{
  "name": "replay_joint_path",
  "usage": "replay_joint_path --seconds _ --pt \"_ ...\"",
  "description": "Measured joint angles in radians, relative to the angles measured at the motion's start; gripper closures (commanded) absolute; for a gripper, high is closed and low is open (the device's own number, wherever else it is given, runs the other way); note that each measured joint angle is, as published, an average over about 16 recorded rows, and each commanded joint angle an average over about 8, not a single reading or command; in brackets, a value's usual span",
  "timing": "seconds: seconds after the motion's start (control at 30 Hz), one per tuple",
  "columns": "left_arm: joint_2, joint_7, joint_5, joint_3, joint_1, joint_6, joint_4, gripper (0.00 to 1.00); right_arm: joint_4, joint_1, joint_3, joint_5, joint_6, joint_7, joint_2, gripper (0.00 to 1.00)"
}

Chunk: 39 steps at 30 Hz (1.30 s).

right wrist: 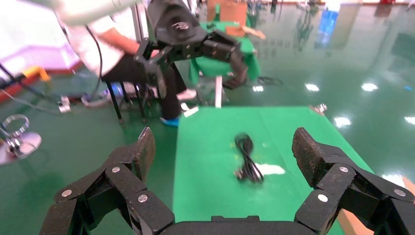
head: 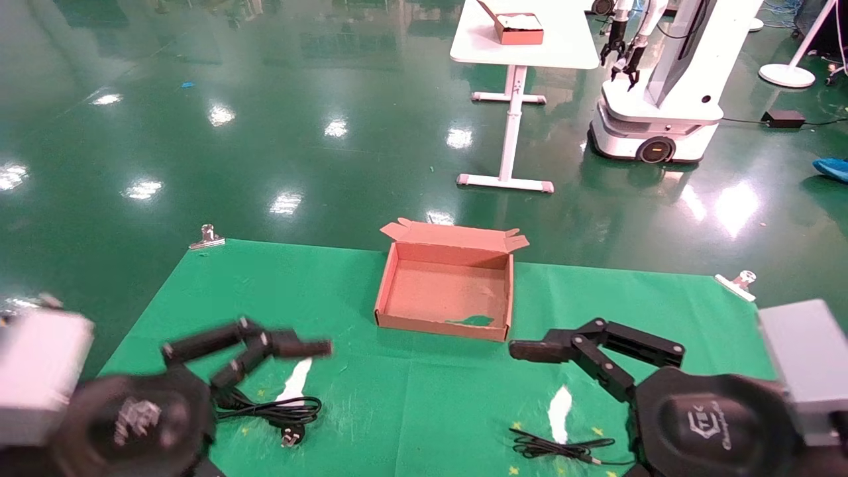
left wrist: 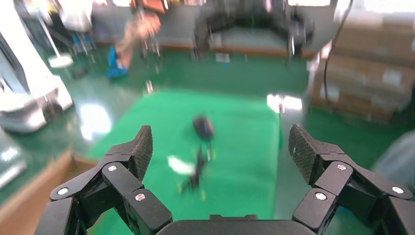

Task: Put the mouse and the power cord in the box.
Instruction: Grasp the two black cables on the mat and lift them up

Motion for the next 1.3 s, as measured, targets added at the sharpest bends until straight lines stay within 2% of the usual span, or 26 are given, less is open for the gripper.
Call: replay_joint_path --seconds 0.17,0.4,0.57,0.73,1.0,1.3 --pt "0.024 0.062 0.141 0.058 -0.056 0.019 0.079 0.0 -0.069 0.042 -0.05 -0.09 -0.028 -0.069 -0.006 0.0" --pt "0.1 0.18 0.409 0.181 -0.19 0.03 0.274 0.0 -0.23 0.139 -0.164 -0.27 -0.046 -0.215 -0.042 0.0" --pt "0.182 0.282 0.603 0.273 -0.305 0.007 0.457 0.0 -0.386 0.221 -0.254 -0.421 -0.009 -0.337 -0.105 0.0" --pt "0.275 0.38 0.751 0.34 -0.402 -0.071 0.654 0.0 -0.562 0.299 -0.327 -0.565 0.059 -0.464 -0.195 0.0" --pt "0.395 0.505 0.87 0.389 -0.479 -0.254 0.909 0.0 -0.817 0.391 -0.398 -0.722 0.184 -0.641 -0.348 0.0" --pt "0.459 0.592 0.923 0.411 -0.509 -0.39 1.058 0.0 -1.013 0.447 -0.422 -0.772 0.262 -0.782 -0.451 0.0"
